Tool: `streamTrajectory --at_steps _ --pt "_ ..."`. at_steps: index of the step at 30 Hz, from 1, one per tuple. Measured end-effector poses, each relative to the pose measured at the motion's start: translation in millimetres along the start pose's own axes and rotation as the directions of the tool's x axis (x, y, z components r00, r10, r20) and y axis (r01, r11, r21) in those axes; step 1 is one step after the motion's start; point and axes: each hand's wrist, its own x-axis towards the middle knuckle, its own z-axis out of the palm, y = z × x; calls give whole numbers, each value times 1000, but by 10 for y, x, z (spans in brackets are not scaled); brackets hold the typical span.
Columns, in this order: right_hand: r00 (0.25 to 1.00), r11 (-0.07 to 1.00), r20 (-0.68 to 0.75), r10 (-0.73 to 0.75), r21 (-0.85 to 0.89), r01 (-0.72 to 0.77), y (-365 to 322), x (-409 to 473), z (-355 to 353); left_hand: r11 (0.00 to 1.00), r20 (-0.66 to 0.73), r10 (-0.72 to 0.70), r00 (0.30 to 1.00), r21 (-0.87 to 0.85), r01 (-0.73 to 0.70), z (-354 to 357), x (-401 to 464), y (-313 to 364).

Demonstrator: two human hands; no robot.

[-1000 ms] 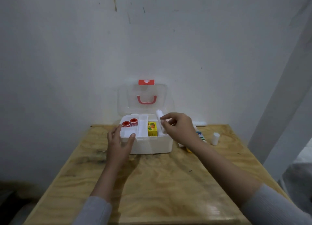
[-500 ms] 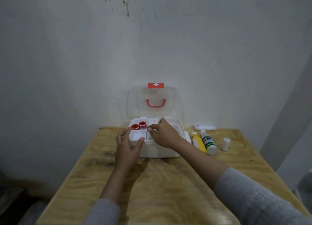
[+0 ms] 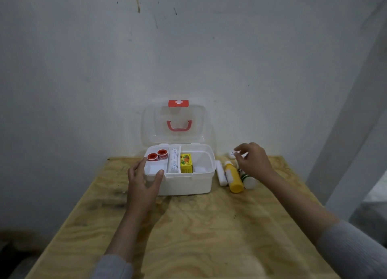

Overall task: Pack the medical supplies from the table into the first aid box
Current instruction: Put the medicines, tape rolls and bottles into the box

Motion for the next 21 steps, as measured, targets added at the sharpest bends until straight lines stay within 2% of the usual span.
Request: streamTrajectory --at_steps 4,6,12,21 --pt "990 989 42 136 -70 -133 436 190 -77 1000 -3 -7 1000 0 7 5 7 -3" --pt "984 982 73 161 -108 -153 576 336 -63 1000 -3 -8 1000 -4 8 5 8 -1" --pt "946 933 274 177 -352 -72 774 678 147 1000 -3 -23 1000 -15 23 7 -11 33" --pt "927 889 341 156 -457 18 899 896 280 999 -7 -28 1000 -22 28 16 -2 31"
